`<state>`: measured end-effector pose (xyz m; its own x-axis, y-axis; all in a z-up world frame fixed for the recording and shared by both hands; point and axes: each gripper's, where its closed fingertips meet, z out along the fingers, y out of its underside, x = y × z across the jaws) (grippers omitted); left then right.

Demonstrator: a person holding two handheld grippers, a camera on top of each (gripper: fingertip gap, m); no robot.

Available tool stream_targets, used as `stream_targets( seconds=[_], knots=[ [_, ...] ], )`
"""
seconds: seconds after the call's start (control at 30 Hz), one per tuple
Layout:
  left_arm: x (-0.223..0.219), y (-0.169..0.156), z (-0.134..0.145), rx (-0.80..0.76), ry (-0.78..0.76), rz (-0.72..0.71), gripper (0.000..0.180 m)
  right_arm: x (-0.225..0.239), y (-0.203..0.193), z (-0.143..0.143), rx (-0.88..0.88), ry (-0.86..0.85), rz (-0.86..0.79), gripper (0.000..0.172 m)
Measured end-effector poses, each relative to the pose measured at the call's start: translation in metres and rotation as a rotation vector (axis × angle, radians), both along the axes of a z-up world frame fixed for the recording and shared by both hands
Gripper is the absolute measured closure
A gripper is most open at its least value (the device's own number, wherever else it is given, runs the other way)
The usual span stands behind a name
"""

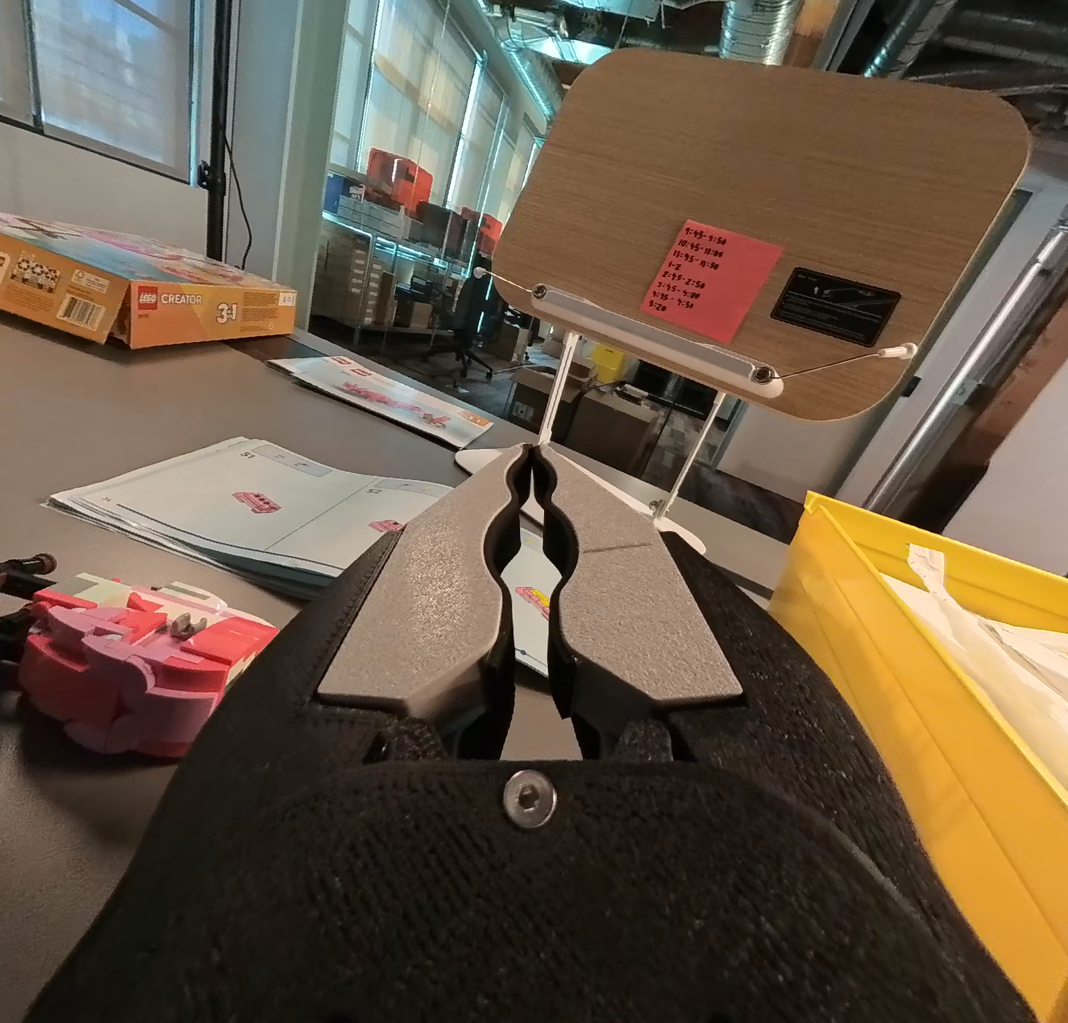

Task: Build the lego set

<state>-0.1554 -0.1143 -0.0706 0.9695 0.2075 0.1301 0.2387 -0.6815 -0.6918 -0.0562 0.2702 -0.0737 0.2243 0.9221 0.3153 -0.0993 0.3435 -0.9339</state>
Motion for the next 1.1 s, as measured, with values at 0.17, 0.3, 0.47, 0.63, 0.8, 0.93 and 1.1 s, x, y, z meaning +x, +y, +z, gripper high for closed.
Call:
stream_targets(
  seconds=[0.17, 0.3, 0.47, 0.63, 0.8, 0.93, 1.1],
  knots=[
    [-0.107, -0.013, -0.056, -0.203, -0.207, 0.369, 0.18, -0.001, -0.001, -0.001, 0.004, -0.007, -0.001, 0.172],
    [-0.156, -0.019, -0.1, -0.343, -0.239, 0.506, 0.179, -0.001, -0.001, -0.002, 0.007, -0.01, -0.001, 0.172],
    [-0.161, -0.003, -0.116, -0.33, -0.389, 0.54, 0.173, 0.0, 0.003, 0.0, -0.001, 0.002, -0.019, 0.172],
    [-0.17, -0.005, -0.118, -0.382, -0.314, 0.554, 0.173, -0.001, 0.002, -0.001, -0.003, 0.0, -0.013, 0.172],
    [-0.172, -0.007, -0.118, -0.452, -0.225, 0.542, 0.168, -0.002, 0.0, -0.001, 0.002, -0.007, -0.005, 0.172],
    [-0.169, -0.006, -0.117, -0.5, -0.181, 0.409, 0.17, -0.003, -0.001, -0.002, -0.002, -0.009, 0.0, 0.172],
    [-0.175, -0.006, -0.117, -0.498, -0.084, 0.278, 0.166, -0.004, -0.001, -0.003, -0.003, -0.016, 0.006, 0.172]
  ],
)
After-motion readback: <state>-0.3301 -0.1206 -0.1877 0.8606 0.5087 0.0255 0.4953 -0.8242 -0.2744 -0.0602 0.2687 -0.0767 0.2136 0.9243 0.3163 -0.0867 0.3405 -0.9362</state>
